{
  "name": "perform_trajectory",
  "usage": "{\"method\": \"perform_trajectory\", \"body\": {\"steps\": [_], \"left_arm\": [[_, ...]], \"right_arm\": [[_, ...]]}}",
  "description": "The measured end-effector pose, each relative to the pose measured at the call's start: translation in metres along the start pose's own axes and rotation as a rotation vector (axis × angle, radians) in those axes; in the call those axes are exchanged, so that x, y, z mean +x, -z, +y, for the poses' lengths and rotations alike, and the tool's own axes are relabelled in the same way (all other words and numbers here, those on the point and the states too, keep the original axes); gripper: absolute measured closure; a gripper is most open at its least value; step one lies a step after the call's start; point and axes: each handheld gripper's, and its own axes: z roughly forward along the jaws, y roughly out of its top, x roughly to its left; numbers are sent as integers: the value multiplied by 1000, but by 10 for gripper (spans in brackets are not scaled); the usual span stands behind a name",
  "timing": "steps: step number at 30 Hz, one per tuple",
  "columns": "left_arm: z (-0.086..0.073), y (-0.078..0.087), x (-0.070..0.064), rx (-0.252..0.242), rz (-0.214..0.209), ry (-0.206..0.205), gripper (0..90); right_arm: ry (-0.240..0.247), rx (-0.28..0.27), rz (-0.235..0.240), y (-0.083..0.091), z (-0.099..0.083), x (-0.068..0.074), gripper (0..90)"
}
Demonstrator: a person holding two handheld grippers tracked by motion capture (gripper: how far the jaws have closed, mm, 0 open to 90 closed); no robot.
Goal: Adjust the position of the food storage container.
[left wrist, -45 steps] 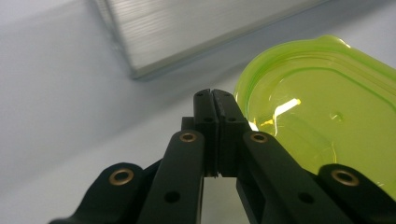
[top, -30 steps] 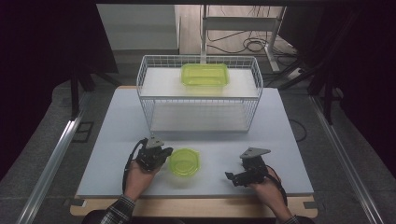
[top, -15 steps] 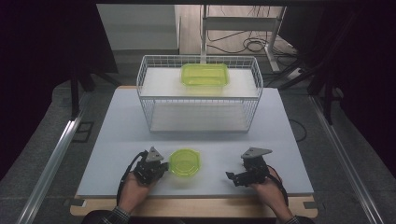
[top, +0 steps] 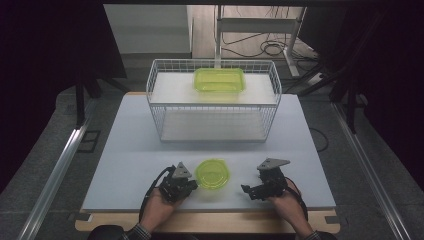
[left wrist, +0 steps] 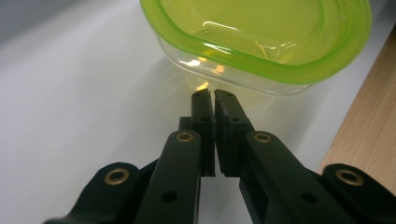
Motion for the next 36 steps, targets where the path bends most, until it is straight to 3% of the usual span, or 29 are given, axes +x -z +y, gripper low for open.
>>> {"method": "perform_trajectory", "body": {"steps": [4,8,13,18,21,36], "left_arm": [[-3,6,4,-4,31,0,825],[-7,20,11,-55,99,19,583],[-14,34,16,-100,123,38,386],[-24,39,18,-83,176,58,163],[-30,42,18,-69,200,51,78],[-55,51,20,-69,232,35,7]], "right_arm": [[2,-6,2,1,0,0,57],[2,-13,6,2,0,-2,57],[4,-18,9,3,0,-2,55],[-1,-26,13,4,0,-2,54],[-3,-33,17,4,0,-3,54],[-7,-35,20,4,0,-3,48]]}}
